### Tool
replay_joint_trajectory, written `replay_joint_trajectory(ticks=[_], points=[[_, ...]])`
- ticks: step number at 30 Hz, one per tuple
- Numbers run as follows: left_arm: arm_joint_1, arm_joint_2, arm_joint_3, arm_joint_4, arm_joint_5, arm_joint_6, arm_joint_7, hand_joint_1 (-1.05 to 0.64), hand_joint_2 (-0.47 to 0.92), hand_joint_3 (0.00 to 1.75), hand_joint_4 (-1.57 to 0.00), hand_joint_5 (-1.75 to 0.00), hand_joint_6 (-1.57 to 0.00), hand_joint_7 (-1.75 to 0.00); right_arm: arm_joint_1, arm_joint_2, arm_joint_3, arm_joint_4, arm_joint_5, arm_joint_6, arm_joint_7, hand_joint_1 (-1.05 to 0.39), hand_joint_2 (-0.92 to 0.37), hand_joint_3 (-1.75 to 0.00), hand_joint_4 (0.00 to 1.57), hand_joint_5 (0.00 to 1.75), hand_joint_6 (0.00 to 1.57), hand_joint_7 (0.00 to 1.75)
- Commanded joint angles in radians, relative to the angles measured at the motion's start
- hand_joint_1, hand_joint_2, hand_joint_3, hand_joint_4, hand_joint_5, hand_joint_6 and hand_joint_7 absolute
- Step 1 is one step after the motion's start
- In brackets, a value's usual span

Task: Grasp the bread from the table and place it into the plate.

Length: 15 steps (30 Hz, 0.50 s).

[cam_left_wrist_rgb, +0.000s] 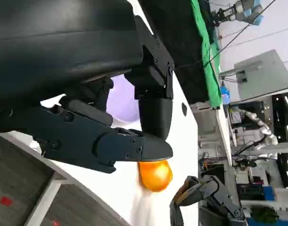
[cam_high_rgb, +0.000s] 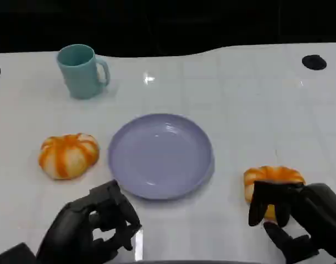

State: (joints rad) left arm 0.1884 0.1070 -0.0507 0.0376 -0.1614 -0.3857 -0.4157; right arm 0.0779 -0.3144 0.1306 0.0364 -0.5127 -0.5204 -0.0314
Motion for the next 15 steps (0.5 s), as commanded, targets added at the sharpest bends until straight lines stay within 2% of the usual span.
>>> replay_joint_trajectory(ticks=[1,15], points=[[-0.001,0.017,0.004,0.006,0.0,-0.002,-0.005,-0.52,0.92,0.3,-0.68,-1.75,-0.61,-1.54,-0.005,-0.012,-0.001,0.001,0.014,-0.012,-0.006,0.03,-0.2,-1.4,0.82,1.75,0.68,1.5],[-0.001,0.017,0.006,0.004,-0.006,0.002,-0.006,-0.53,0.92,0.29,-0.69,-1.75,-0.61,-1.54,-0.002,-0.013,0.001,-0.008,0.012,-0.007,-0.002,0.02,-0.2,-1.41,0.82,1.75,0.68,1.51]])
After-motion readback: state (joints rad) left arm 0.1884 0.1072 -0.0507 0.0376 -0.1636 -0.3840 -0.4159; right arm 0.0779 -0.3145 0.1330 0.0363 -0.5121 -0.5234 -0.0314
